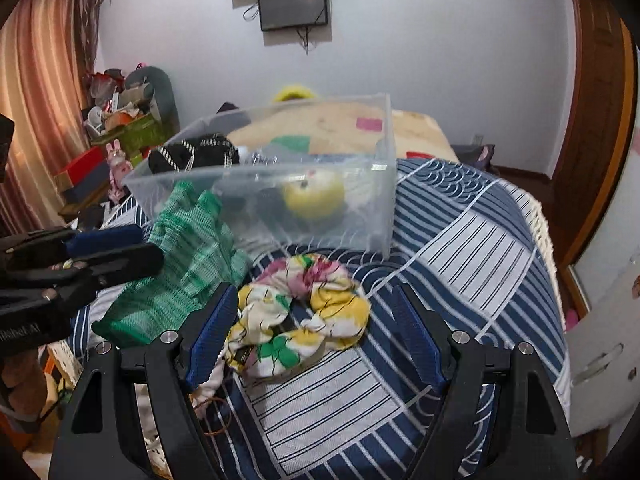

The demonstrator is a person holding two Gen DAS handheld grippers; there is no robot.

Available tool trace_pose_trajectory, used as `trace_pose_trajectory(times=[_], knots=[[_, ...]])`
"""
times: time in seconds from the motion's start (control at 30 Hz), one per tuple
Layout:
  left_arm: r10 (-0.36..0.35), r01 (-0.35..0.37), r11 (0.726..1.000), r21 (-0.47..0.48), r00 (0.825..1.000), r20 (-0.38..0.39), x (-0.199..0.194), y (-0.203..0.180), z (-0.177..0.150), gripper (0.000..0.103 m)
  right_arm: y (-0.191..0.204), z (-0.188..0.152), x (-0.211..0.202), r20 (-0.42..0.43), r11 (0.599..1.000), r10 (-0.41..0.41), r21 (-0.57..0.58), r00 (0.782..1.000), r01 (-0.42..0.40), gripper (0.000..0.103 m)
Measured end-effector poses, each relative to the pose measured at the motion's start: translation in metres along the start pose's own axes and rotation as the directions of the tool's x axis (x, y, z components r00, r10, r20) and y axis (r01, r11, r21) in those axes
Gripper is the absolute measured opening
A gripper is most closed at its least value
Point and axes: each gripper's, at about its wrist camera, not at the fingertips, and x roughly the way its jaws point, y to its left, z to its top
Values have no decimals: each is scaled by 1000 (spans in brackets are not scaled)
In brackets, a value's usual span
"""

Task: Organize soft objects
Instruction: 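Grasp the floral scrunchie with the right gripper while the left gripper grasps the green knit glove, then drop the scrunchie and green glove into the clear box, opening both grippers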

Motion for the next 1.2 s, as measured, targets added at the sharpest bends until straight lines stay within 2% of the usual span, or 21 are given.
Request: trace_pose_trajectory(times=[0.17,0.3,0.37,0.4,0.47,0.53,0.6,0.93,1.2], knots=[[-32,33,999,16,999,-43,13,-9,-7,23,6,-6,9,-42,1000,0,-8,999,0,76],[-66,65,998,-6,996,-58,19,-5,-10,10,13,-10,14,-59,999,-23,-31,998,21,75],[-74,73,997,-8,996,-60,19,-5,-12,9,12,-10,17,-74,1000,-10,-29,997,8,62],[-76,76,997,-5,995,-56,18,-6,-13,8,11,-10,18,-82,1000,-1,-27,997,-1,51],[-71,71,997,2,996,-45,15,-8,-15,7,11,-9,16,-68,999,-8,-36,998,6,40],[-68,69,998,9,997,-35,12,-11,-17,7,11,-9,14,-71,999,19,-38,997,-22,21],[-64,64,998,9,998,-25,8,-12,-16,7,10,-11,13,-68,999,25,-45,997,-28,15],[-53,56,998,-29,996,77,-35,2,-9,6,1,-5,-17,25,999,20,-34,999,-19,12],[-1,9,999,-46,986,164,-63,14,2,7,-1,10,-39,108,999,4,-32,994,0,12]])
